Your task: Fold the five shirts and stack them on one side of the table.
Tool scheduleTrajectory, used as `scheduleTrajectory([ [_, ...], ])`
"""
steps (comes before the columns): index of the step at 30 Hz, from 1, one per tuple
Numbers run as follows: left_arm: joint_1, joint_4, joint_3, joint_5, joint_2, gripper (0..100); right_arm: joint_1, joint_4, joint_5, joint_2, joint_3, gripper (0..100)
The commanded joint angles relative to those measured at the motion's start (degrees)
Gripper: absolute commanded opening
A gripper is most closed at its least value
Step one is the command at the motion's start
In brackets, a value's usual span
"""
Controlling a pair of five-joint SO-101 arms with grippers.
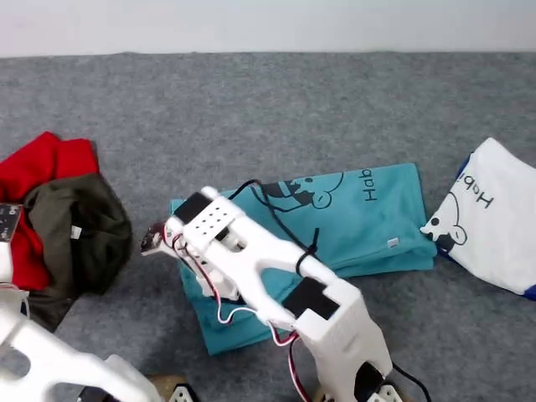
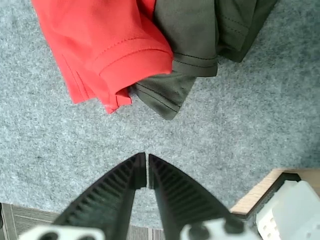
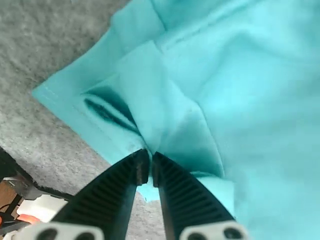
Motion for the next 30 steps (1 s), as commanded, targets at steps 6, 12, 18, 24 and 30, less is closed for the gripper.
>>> scheduleTrajectory([
  [6,0.5,-1.6,-0.4,-0.5,-1.2,2,7.3,2.8,2.8,-8.3,-10.1,1.1],
  [12,3.0,-2.0,-0.4,-0.4,-1.2,2,7.9,2.6,2.8,-8.1,-10.8,1.1],
  [18,4.0,-2.0,-0.4,-0.4,-1.2,2,7.1,2.0,2.8,-8.3,-10.8,1.2],
  [24,4.0,-2.0,-0.4,-0.4,-1.1,2,12.4,-6.7,2.5,-5.8,-10.8,5.3],
  [30,4.0,-2.0,-0.4,-0.4,-1.0,2,18.9,-16.2,-2.8,0.0,-10.9,10.7],
])
